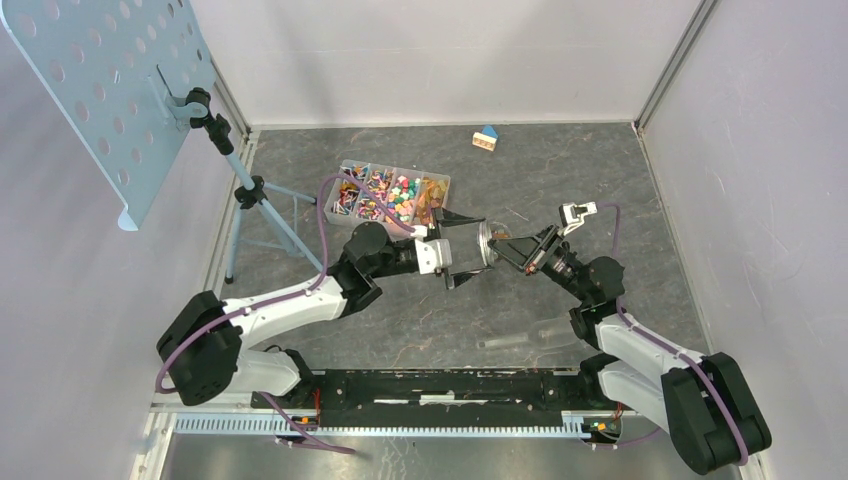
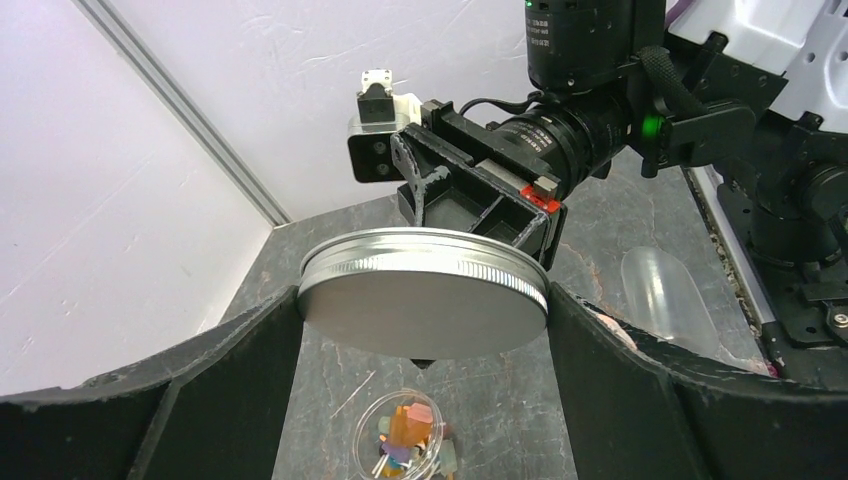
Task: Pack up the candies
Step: Pick up the bottle lid at the center of the board, then close the bottle lid on the packing bottle.
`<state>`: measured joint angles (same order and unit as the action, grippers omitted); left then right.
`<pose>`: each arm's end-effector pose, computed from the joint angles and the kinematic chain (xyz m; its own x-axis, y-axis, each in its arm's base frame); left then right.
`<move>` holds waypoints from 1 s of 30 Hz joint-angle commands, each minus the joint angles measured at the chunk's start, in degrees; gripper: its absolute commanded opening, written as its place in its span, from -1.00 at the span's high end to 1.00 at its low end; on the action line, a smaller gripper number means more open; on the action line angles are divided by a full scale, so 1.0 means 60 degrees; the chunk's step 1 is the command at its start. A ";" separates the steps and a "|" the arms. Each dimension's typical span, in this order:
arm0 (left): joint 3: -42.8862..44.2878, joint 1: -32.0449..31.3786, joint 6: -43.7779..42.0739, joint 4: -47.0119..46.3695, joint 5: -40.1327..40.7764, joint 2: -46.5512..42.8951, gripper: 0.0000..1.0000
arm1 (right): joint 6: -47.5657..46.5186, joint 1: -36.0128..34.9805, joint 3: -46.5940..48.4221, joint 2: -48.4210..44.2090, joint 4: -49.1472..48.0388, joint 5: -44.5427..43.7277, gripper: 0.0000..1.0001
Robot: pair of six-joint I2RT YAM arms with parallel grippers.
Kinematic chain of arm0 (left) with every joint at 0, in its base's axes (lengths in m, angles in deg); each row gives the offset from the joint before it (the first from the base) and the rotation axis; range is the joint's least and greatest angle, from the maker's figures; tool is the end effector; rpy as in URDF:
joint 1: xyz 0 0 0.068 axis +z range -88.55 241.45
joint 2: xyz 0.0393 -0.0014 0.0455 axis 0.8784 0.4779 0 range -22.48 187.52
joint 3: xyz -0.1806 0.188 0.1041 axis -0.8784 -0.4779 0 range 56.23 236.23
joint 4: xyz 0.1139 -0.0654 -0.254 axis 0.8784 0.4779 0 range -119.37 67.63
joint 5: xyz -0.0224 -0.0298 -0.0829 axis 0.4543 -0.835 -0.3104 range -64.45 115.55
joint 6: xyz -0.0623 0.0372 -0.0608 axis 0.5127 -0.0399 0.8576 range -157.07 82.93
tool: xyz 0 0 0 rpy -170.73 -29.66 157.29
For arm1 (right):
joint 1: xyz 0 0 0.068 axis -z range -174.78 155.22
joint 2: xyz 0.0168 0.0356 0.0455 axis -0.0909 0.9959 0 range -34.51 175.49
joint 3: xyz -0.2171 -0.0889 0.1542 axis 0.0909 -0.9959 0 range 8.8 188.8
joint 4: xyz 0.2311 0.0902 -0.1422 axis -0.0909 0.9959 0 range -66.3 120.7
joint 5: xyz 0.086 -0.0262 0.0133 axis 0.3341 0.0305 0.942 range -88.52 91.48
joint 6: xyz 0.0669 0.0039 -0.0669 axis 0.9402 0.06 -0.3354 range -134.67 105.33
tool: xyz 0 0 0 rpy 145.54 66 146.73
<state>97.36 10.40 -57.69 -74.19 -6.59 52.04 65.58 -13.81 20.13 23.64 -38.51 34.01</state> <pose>0.1847 -0.3011 0.3057 0.4639 -0.0995 -0.8803 0.8793 0.1729 0.4438 0.2179 0.1239 0.2269 -0.7114 0.6336 -0.3040 -0.3769 0.0212 0.9260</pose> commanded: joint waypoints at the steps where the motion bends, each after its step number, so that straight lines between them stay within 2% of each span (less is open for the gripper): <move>1: 0.0657 0.0083 -0.0276 0.0456 -0.0043 -0.0113 -0.42 | -0.0331 -0.0049 -0.0101 -0.0061 0.0047 -0.0062 0.36; 3: 0.0980 0.0129 -0.0074 0.1201 0.0205 -0.0129 -0.40 | -0.0679 -0.0044 -0.0145 -0.0334 0.0551 -0.0257 0.09; 5: 0.1483 0.0158 0.0087 0.2531 0.0550 -0.0094 -0.40 | -0.1481 -0.0044 -0.0034 -0.0758 0.1774 -0.0619 -0.24; 8: 0.2589 0.0158 0.0198 0.4629 0.1229 0.0157 -0.39 | -0.2869 -0.0052 0.0244 -0.1648 0.4260 -0.1643 -0.88; 9: 0.2893 0.0160 0.0234 0.5290 0.1387 0.0276 -0.38 | -0.3387 -0.0059 0.0354 -0.1938 0.4949 -0.2071 -0.96; 13: 0.4222 0.0162 0.0616 0.7210 0.2268 0.0916 -0.38 | -0.5037 -0.0045 0.0895 -0.3164 0.7669 -0.3782 -0.96; 17: 0.5839 0.0164 0.1099 0.9306 0.3205 0.1920 -0.35 | -0.6162 -0.0050 0.1514 -0.3875 0.9175 -0.4695 -0.96; 20: 0.7348 0.0158 0.1832 1.0851 0.4304 0.2937 -0.35 | -0.6810 -0.0051 0.1934 -0.4375 0.9960 -0.5273 -0.96; 24: 0.9405 0.0162 0.2335 1.3009 0.4739 0.4442 -0.34 | -0.7572 -0.0051 0.2329 -0.5107 1.0924 -0.6250 -0.96; 30: 1.1075 0.0144 0.3231 1.4183 0.4654 0.5982 -0.34 | -0.8230 -0.0055 0.2751 -0.5969 1.1503 -0.6814 -0.96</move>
<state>158.03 11.30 -44.75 1.74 19.79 84.33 21.47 -13.92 32.94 -9.93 26.38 -1.97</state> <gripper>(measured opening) 0.904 0.979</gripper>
